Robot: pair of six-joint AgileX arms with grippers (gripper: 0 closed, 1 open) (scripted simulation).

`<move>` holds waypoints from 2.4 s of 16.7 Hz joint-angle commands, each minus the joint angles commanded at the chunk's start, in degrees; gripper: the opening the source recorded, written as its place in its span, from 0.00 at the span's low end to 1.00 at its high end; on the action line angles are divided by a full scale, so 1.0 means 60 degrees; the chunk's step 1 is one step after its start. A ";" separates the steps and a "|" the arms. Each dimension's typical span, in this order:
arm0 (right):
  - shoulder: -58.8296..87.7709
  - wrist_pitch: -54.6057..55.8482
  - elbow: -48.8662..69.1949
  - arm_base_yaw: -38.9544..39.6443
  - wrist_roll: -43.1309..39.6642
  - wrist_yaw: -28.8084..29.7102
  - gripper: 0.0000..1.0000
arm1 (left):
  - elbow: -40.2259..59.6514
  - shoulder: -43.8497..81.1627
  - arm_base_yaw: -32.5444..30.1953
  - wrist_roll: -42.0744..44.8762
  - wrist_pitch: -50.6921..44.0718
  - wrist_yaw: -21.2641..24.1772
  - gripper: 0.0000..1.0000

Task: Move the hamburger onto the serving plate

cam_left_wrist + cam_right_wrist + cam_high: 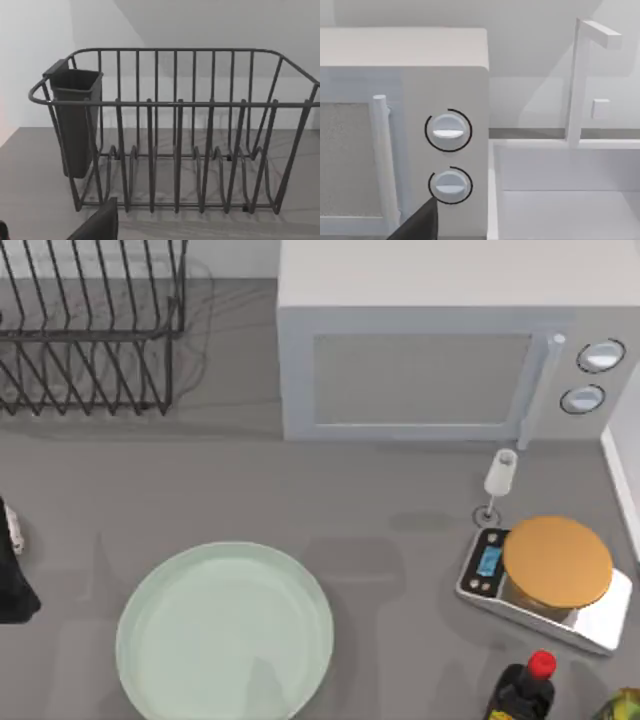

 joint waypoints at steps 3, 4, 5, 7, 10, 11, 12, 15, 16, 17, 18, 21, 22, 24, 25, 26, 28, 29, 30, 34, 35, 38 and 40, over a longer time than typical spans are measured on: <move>0.0000 0.0000 0.0000 0.0000 0.0000 0.0000 1.00 | 0.0037 0.0042 0.0000 0.0030 -0.0021 0.0003 1.00; 0.0000 0.0000 0.0000 0.0000 0.0000 0.0000 1.00 | 0.0154 0.0174 0.0001 0.0125 -0.0086 0.0014 1.00; 0.0000 0.0000 0.0000 0.0000 0.0000 0.0000 1.00 | 0.0318 0.0380 0.0008 0.0256 -0.0190 0.0023 1.00; 0.0000 0.0000 0.0000 0.0000 0.0000 0.0000 1.00 | 0.0765 0.0985 0.0038 0.0606 -0.0501 0.0039 1.00; 0.0000 0.0000 0.0000 0.0000 0.0000 0.0000 1.00 | 0.1637 0.2248 0.0139 0.1282 -0.1182 0.0035 1.00; 0.0000 0.0000 0.0000 0.0000 0.0000 0.0000 1.00 | 0.1928 0.2702 0.0188 0.1507 -0.1429 0.0023 1.00; 0.0000 0.0000 0.0000 0.0000 0.0000 0.0000 1.00 | 0.2195 0.3136 0.0244 0.1709 -0.1668 0.0004 1.00; 0.0000 0.0000 0.0000 0.0000 0.0000 0.0000 1.00 | 0.3003 0.4398 0.0385 0.2322 -0.2358 -0.0026 1.00; 0.0000 0.0000 0.0000 0.0000 0.0000 0.0000 1.00 | 0.3286 0.4811 0.0414 0.2546 -0.2582 -0.0021 1.00; 0.0000 0.0000 0.0000 0.0000 0.0000 0.0000 1.00 | 0.3572 0.5224 0.0432 0.2784 -0.2801 -0.0012 1.00; 0.0000 0.0000 0.0000 0.0000 0.0000 0.0000 1.00 | 0.3860 0.5634 0.0448 0.3028 -0.3019 -0.0003 1.00; 0.0000 0.0000 0.0000 0.0000 0.0000 0.0000 1.00 | 0.4758 0.6822 0.0507 0.3773 -0.3634 -0.0006 1.00; 0.0000 0.0000 0.0000 0.0000 0.0000 0.0000 1.00 | 0.5057 0.7219 0.0543 0.4003 -0.3839 -0.0019 1.00; 0.0000 0.0000 0.0000 0.0000 0.0000 0.0000 1.00 | 0.5640 0.8029 0.0625 0.4441 -0.4265 -0.0039 1.00; 0.0000 0.0000 0.0000 0.0000 0.0000 0.0000 1.00 | 0.5927 0.8439 0.0661 0.4651 -0.4483 -0.0035 1.00; 0.0000 0.0000 0.0000 0.0000 0.0000 0.0000 1.00 | 0.6213 0.8849 0.0689 0.4859 -0.4701 -0.0017 1.00; 0.0000 0.0000 0.0000 0.0000 0.0000 0.0000 1.00 | 0.6802 0.9653 0.0724 0.5286 -0.5122 0.0044 1.00; 0.0000 0.0000 0.0000 0.0000 0.0000 0.0000 1.00 | 0.7103 1.0048 0.0744 0.5511 -0.5325 0.0058 1.00; 0.0000 0.0000 0.0000 0.0000 0.0000 0.0000 1.00 | 0.7402 1.0445 0.0770 0.5739 -0.5530 0.0062 1.00; 0.0000 0.0000 0.0000 0.0000 0.0000 0.0000 1.00 | 0.8567 1.2065 0.0934 0.6640 -0.6383 -0.0011 1.00; 0.0000 0.0000 0.0000 0.0000 0.0000 0.0000 1.00 | 0.8851 1.2478 0.0978 0.6856 -0.6604 -0.0024 1.00; 0.0000 0.0000 0.0000 0.0000 0.0000 0.0000 1.00 | 0.9700 1.3721 0.1095 0.7503 -0.7270 -0.0036 1.00; 0.0000 0.0000 0.0000 0.0000 0.0000 0.0000 1.00 | 1.0264 1.4541 0.1165 0.7939 -0.7710 -0.0040 1.00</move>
